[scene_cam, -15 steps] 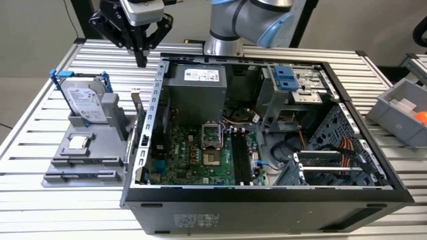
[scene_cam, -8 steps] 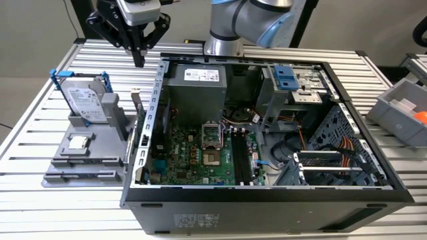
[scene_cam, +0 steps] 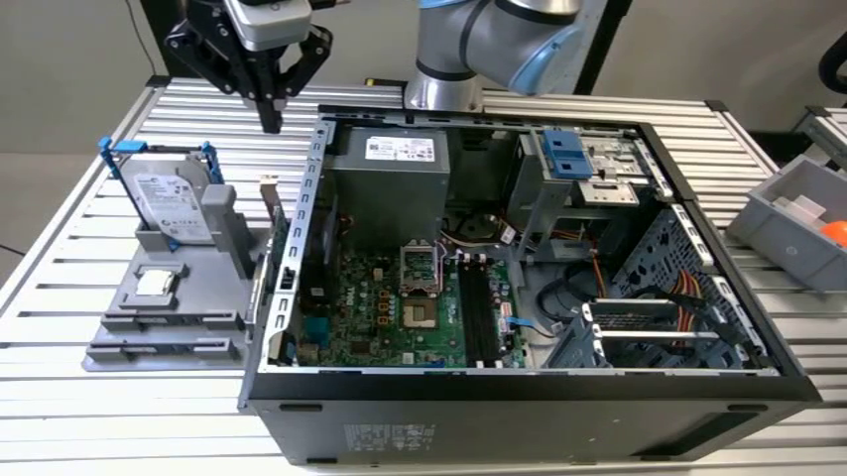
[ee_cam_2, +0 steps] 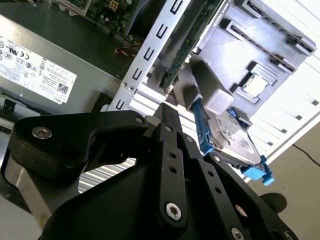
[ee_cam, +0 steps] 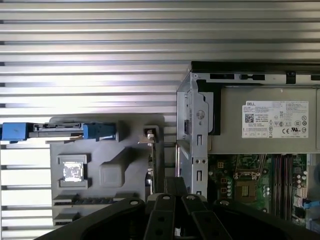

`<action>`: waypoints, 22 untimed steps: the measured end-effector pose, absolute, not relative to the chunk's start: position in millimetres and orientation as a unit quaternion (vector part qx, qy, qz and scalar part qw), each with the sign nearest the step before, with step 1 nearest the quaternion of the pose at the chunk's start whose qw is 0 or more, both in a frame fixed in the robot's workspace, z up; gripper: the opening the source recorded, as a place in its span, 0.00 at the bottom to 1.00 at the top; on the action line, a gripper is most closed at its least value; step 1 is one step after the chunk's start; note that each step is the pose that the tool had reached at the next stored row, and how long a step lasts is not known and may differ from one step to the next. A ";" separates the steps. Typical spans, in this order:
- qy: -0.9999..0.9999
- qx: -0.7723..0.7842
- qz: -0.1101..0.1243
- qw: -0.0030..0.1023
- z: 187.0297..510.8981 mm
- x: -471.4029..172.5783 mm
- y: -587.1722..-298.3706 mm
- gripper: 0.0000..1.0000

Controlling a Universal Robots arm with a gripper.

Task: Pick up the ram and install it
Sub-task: 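Reach for the ram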

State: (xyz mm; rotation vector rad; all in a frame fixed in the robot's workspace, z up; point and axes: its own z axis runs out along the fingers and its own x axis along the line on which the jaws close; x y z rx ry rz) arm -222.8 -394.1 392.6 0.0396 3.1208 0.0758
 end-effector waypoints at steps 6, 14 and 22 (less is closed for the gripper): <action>1.000 0.012 0.024 0.010 392.6 -226.1 -394.0 0.00; 1.000 0.010 0.024 0.010 392.6 -230.8 -393.8 0.00; 1.000 0.009 0.024 0.010 392.6 -235.8 -393.5 0.00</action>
